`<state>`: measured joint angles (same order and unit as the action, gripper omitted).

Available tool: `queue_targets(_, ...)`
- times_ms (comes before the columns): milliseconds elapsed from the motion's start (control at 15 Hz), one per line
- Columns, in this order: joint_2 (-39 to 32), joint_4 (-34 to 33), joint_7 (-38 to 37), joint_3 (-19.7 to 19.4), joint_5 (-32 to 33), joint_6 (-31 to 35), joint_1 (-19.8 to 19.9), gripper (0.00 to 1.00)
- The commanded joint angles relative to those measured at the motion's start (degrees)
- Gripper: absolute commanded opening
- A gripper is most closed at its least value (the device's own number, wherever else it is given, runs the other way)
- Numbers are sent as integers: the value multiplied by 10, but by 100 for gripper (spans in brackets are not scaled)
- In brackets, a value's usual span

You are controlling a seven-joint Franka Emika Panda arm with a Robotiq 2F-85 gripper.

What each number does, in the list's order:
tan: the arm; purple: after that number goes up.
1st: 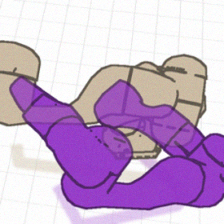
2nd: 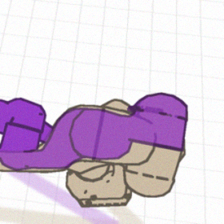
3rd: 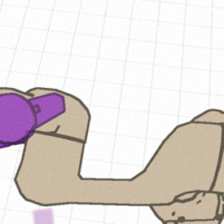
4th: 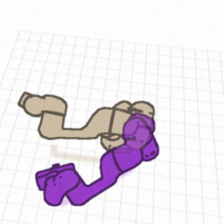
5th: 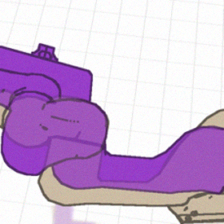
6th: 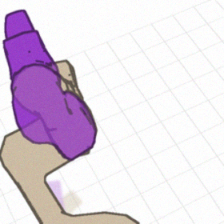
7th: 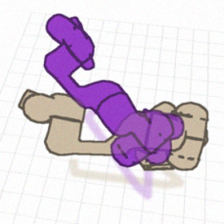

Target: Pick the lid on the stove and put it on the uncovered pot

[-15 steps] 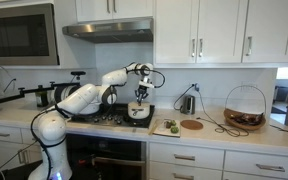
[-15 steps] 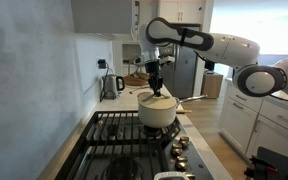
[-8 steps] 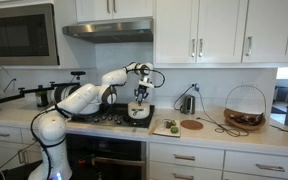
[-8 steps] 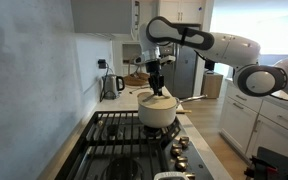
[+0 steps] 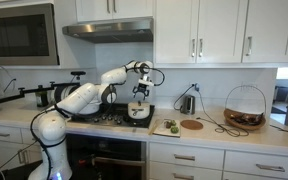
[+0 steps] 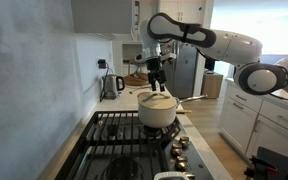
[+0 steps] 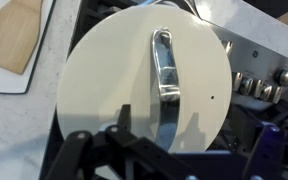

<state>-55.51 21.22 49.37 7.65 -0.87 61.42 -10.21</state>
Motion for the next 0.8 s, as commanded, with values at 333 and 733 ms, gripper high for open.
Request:
queue_targets(333, 71, 1, 0, -6, 4, -7, 1, 100)
queue_targets(733, 107, 8, -19, -18, 12, -21, 21, 100)
